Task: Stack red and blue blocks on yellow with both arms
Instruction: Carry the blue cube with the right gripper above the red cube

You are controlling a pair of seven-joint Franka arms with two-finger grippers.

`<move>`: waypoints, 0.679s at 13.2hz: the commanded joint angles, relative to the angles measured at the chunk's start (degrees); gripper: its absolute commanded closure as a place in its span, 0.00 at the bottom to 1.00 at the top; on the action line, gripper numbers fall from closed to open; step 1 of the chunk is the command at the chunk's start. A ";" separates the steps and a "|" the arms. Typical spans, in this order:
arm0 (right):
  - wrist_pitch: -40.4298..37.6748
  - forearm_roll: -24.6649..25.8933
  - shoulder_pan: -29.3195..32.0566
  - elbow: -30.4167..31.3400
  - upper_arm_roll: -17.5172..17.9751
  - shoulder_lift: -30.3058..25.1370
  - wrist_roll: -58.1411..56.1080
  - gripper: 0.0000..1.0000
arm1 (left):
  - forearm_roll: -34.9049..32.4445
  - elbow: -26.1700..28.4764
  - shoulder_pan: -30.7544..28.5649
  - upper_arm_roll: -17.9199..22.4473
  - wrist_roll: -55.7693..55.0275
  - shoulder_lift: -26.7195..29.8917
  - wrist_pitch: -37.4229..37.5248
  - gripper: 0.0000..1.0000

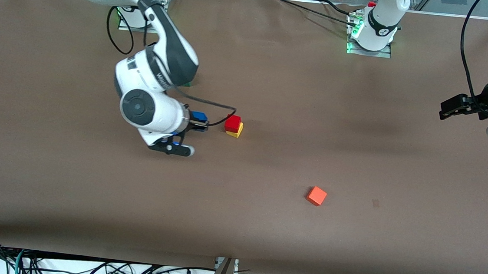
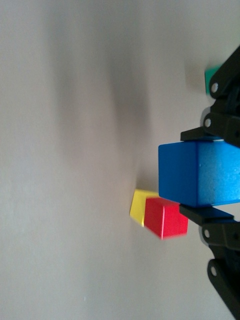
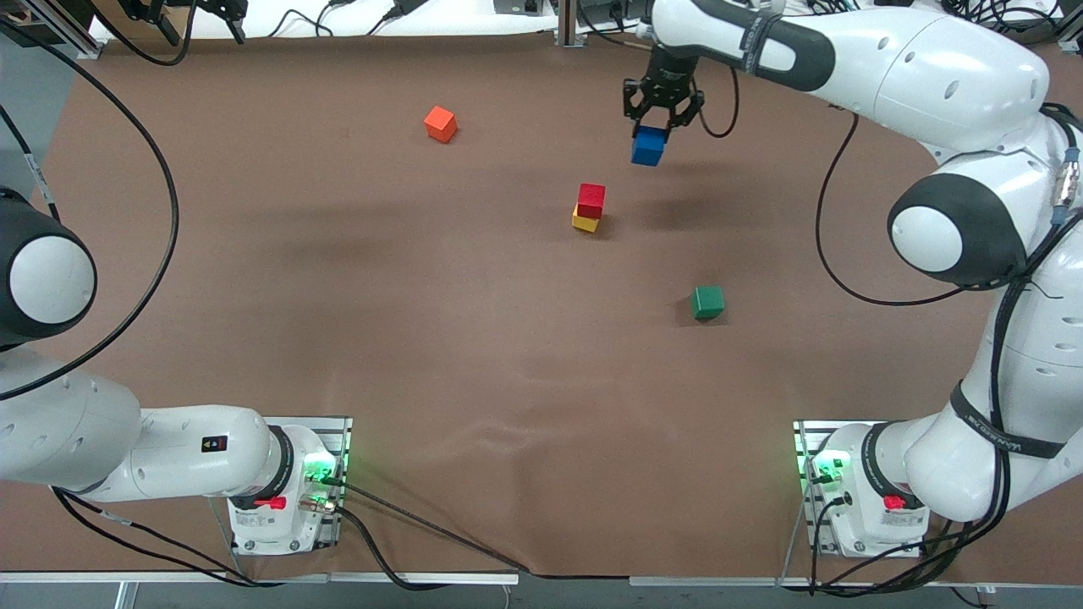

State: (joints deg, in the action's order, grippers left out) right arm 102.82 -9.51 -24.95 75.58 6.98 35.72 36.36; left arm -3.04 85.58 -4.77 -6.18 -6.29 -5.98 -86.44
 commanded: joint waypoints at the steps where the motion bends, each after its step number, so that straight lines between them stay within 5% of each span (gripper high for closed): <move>1: 1.93 -0.42 -3.43 -1.22 -0.03 1.45 3.71 0.63 | 1.98 0.46 -0.77 -0.24 1.46 0.36 -0.57 0.00; 9: 6.34 1.77 -7.22 -0.78 -0.12 4.17 8.99 0.62 | 2.51 0.46 -0.77 -0.15 1.46 0.36 -0.57 0.00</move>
State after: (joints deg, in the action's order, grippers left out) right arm 109.17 -8.68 -31.82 75.60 6.98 39.37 43.96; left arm -2.00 85.60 -4.79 -6.16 -6.29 -6.01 -86.44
